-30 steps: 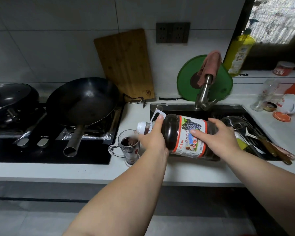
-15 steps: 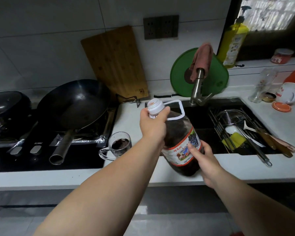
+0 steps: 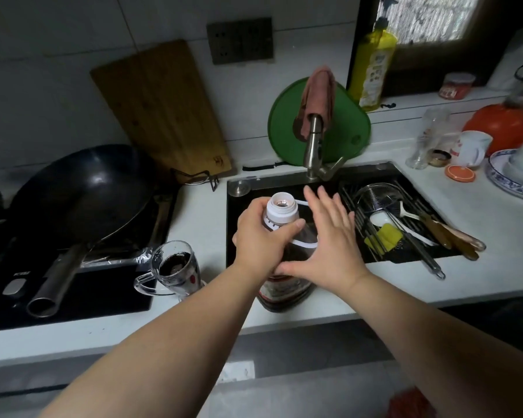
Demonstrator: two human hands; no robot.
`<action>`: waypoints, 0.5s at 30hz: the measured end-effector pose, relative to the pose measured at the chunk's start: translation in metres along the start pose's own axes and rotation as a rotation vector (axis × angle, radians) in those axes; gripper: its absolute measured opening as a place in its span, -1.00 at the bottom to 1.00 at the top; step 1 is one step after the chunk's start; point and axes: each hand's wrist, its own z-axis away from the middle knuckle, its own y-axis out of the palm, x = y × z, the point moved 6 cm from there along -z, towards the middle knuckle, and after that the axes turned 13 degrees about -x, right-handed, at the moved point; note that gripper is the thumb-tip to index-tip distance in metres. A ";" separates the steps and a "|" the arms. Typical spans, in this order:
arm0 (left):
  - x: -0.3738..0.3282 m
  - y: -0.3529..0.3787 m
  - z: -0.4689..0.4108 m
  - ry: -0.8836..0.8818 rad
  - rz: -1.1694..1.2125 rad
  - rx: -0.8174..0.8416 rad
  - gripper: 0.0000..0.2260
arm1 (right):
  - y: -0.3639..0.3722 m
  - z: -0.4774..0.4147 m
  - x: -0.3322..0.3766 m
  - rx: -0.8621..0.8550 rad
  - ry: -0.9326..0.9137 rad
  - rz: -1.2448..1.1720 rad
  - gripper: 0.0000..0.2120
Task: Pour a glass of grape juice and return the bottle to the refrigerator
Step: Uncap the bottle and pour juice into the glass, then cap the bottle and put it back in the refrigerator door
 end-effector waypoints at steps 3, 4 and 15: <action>0.009 0.001 -0.001 0.004 -0.010 0.031 -0.58 | 0.009 -0.005 -0.005 0.077 -0.007 0.128 0.22; 0.009 0.002 0.000 0.018 -0.011 0.049 -0.58 | 0.012 -0.005 -0.006 0.083 0.001 0.134 0.18; 0.029 -0.017 0.029 0.148 -0.392 0.293 -0.08 | 0.035 0.004 -0.006 0.055 0.056 0.138 -0.03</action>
